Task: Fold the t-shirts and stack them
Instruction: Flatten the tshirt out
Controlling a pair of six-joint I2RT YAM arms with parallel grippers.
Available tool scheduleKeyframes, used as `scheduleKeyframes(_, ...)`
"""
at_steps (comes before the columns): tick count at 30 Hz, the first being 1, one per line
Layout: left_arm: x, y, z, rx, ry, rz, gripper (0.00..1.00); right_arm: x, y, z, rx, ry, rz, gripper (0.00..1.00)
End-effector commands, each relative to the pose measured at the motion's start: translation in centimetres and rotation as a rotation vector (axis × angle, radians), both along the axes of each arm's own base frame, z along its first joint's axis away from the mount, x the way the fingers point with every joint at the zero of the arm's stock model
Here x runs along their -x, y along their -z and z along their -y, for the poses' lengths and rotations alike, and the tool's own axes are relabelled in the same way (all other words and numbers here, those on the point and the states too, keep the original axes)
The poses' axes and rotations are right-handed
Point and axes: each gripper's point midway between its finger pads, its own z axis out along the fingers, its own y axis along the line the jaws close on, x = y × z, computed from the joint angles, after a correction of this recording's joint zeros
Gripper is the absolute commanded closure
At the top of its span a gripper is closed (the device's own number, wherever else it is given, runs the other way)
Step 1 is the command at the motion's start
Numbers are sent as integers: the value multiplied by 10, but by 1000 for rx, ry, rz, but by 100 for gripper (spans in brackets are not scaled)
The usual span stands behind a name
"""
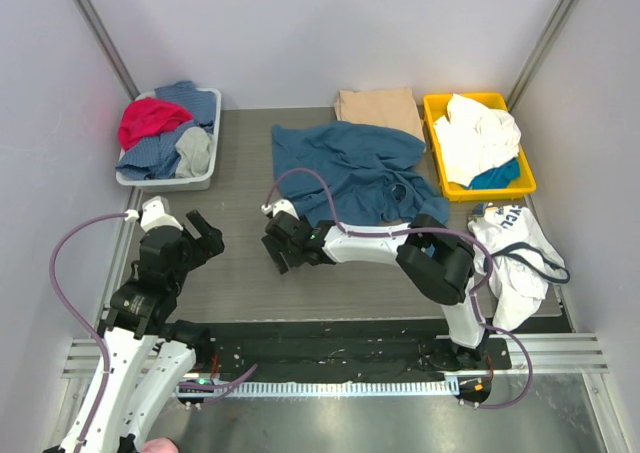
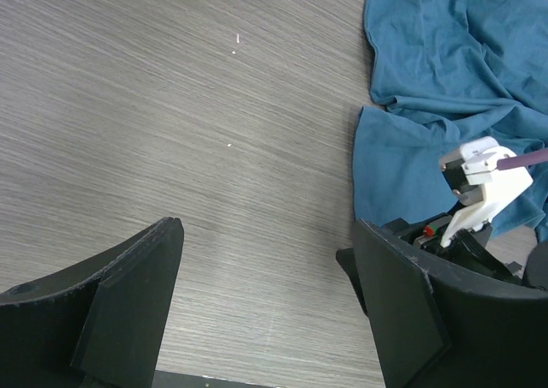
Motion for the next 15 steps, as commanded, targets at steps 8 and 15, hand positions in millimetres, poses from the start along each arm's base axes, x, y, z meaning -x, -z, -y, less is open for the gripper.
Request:
scheduleKeyframes(8,-5,-3,-3,-7,-21,16,15,-5,28,-4,39,-8,-7,45)
scheduleKeyframes(15,-10,-3,-2,-7,-24,18,15,0,43,17,68,17,-24,71)
